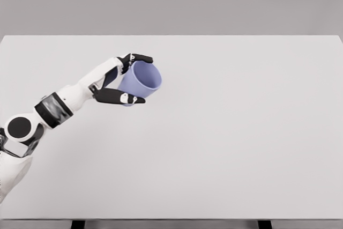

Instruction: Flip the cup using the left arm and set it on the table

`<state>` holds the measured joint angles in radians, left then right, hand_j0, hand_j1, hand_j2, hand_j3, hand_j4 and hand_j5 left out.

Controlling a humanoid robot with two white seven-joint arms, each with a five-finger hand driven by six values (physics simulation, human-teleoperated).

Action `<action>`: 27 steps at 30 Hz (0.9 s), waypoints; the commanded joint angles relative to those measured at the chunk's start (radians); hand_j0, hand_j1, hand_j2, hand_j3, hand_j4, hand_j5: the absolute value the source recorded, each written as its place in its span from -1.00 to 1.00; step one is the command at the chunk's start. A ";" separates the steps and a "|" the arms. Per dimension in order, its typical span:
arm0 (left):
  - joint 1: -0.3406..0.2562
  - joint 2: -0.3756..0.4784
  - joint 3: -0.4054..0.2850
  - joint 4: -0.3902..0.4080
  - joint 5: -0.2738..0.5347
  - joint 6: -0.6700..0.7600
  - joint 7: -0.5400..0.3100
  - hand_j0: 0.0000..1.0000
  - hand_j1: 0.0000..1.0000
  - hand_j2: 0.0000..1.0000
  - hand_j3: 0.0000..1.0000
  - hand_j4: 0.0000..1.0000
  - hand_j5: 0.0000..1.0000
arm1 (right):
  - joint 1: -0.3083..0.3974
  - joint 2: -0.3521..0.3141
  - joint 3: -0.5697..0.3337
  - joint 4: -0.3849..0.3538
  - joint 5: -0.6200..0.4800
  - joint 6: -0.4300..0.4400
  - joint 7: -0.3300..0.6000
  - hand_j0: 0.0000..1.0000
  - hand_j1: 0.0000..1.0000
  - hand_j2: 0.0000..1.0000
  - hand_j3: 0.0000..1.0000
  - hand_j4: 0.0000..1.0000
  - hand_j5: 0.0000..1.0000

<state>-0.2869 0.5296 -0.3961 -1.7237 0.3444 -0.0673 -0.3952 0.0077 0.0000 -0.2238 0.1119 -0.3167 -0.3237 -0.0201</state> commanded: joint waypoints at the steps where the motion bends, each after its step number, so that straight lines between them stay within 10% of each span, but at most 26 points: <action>1: 0.000 -0.020 -0.001 0.001 0.005 -0.011 -0.011 0.44 0.44 0.44 0.44 0.44 0.44 | 0.000 0.000 0.000 0.000 -0.001 0.000 0.000 1.00 1.00 1.00 1.00 1.00 1.00; 27: 0.018 -0.125 -0.004 0.167 0.104 -0.213 -0.195 0.50 0.50 0.50 0.50 0.50 0.50 | 0.002 0.000 0.000 0.000 -0.001 0.000 0.000 1.00 1.00 1.00 1.00 1.00 1.00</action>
<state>-0.2685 0.4142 -0.4005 -1.5806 0.4385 -0.2649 -0.5820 0.0092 0.0000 -0.2239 0.1120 -0.3168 -0.3236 -0.0201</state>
